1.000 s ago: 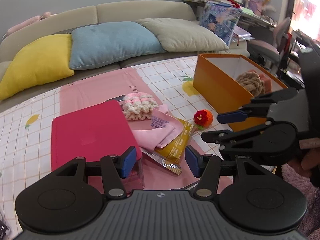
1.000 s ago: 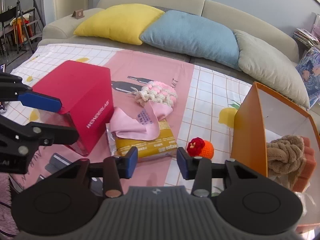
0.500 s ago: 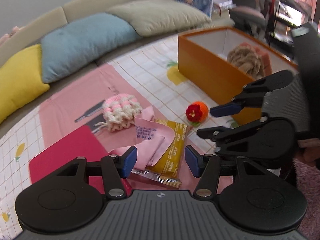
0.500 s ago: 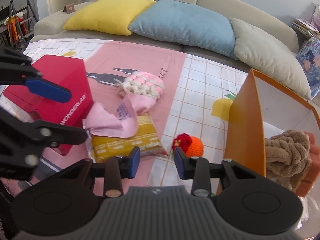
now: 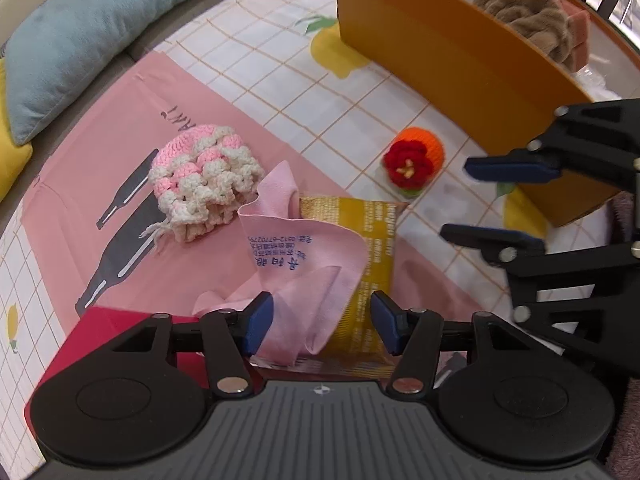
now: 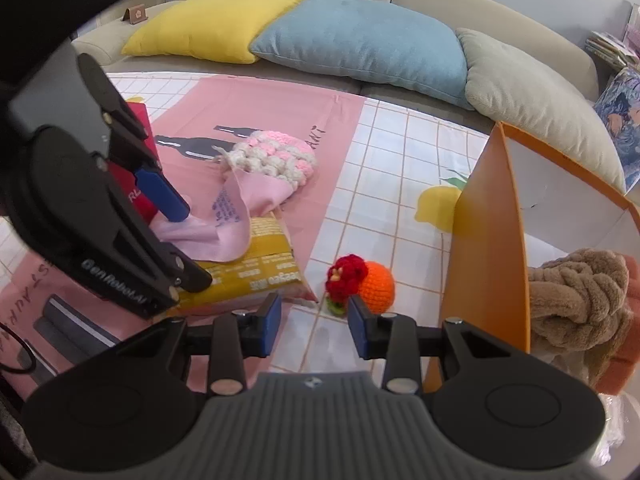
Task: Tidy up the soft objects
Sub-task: 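Grasp the pink cloth with the left gripper while the right gripper approaches the orange crochet ball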
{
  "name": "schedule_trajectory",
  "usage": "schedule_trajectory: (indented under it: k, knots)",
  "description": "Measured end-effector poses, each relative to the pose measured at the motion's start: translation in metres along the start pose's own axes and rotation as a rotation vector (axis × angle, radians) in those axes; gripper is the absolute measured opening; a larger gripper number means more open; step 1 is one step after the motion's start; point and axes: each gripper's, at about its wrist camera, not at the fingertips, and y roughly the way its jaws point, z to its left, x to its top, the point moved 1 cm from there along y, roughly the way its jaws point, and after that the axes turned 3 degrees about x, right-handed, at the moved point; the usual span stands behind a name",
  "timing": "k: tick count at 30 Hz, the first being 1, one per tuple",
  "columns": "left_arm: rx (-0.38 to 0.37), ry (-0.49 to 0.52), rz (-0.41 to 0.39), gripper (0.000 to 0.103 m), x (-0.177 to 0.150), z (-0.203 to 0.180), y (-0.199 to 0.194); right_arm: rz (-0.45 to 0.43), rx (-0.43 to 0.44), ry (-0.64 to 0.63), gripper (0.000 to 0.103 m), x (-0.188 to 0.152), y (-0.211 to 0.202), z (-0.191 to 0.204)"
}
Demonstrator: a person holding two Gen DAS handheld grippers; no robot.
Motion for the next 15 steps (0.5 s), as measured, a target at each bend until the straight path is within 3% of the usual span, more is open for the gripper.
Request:
schedule_trajectory:
  k: [4, 7, 10, 14, 15]
  knots:
    - [-0.059, -0.027, 0.026, 0.038, 0.004, 0.01, 0.004, -0.001, -0.039, -0.046, 0.036, -0.002, 0.001, 0.0]
    - [-0.066, -0.028, 0.025, 0.026, 0.005, 0.013, 0.002, 0.007, -0.055, -0.062, 0.036, -0.002, 0.005, -0.002]
    - [-0.036, -0.06, -0.002, 0.022, 0.003, 0.018, -0.003, 0.008, -0.059, -0.046, 0.036, 0.0, 0.007, -0.004]
    - [-0.093, -0.187, -0.068, 0.017, -0.002, 0.029, -0.016, -0.005, -0.054, -0.011, 0.04, 0.005, 0.008, -0.007]
    - [-0.116, -0.218, -0.091, 0.002, -0.003, 0.03, -0.02, -0.003, -0.068, -0.012, 0.043, 0.006, 0.009, -0.006]
